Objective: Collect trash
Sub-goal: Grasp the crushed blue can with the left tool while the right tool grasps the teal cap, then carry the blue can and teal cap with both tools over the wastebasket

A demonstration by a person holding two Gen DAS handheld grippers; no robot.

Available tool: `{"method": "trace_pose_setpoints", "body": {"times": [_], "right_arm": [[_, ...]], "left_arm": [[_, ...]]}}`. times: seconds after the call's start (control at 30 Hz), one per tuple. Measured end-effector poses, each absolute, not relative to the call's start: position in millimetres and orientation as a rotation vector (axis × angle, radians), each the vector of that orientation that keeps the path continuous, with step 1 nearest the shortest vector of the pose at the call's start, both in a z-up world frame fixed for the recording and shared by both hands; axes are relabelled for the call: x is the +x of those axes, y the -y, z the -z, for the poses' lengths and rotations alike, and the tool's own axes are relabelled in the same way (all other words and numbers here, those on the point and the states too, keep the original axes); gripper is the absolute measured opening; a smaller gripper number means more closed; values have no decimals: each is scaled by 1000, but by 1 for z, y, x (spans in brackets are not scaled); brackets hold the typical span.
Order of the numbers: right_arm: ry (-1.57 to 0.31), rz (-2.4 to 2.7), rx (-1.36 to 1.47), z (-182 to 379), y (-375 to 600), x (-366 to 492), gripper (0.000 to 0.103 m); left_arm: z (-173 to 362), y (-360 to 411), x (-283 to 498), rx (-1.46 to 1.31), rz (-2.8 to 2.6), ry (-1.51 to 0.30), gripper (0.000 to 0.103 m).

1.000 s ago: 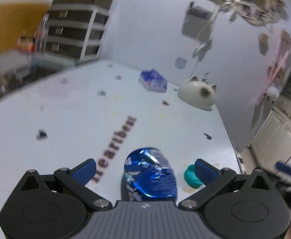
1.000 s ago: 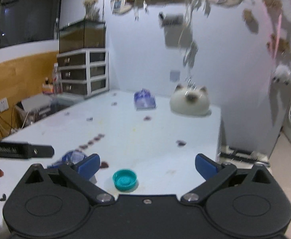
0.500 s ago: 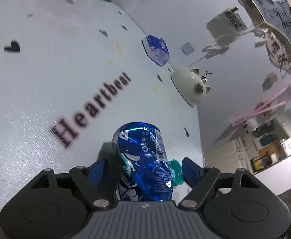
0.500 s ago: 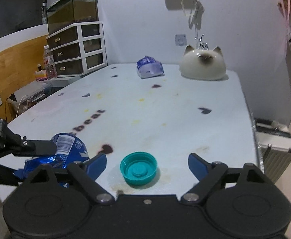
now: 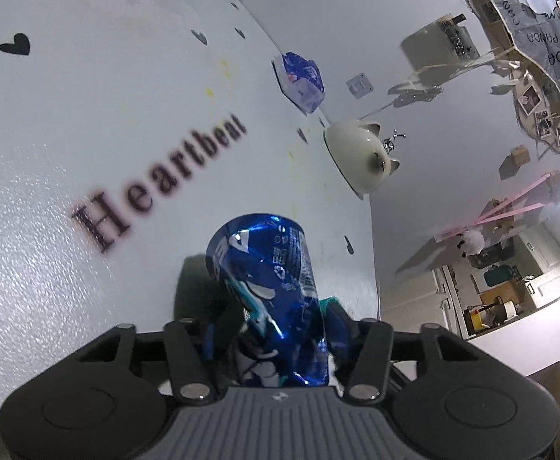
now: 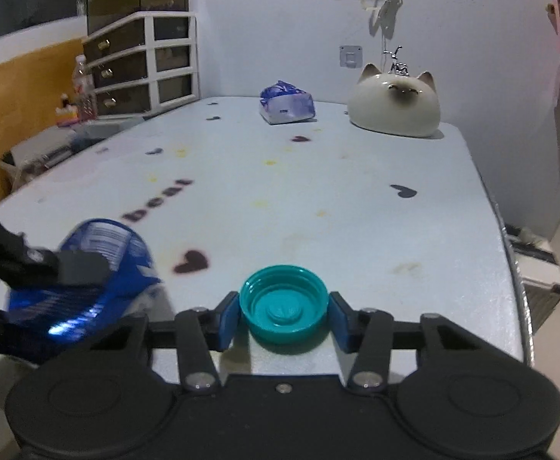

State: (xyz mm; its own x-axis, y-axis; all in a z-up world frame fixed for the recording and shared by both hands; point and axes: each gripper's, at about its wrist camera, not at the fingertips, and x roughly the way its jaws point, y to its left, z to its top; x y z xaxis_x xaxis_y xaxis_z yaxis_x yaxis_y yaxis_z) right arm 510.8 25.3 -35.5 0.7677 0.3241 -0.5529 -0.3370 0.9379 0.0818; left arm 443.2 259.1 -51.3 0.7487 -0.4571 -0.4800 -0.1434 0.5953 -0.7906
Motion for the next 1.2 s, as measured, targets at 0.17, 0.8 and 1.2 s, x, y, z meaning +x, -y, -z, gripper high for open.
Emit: {"method": "trace_pose_setpoints", "body": {"times": [0.17, 0.8, 1.2], "right_arm": [[-545, -403, 15, 20, -22, 495, 50], [-518, -381, 18, -5, 19, 425, 50], [-476, -327, 28, -23, 74, 370, 50]], "left_arm": [[46, -253, 439, -898, 196, -714, 31], [0, -194, 385, -427, 34, -619, 27], [-22, -136, 329, -163, -25, -547, 27]]}}
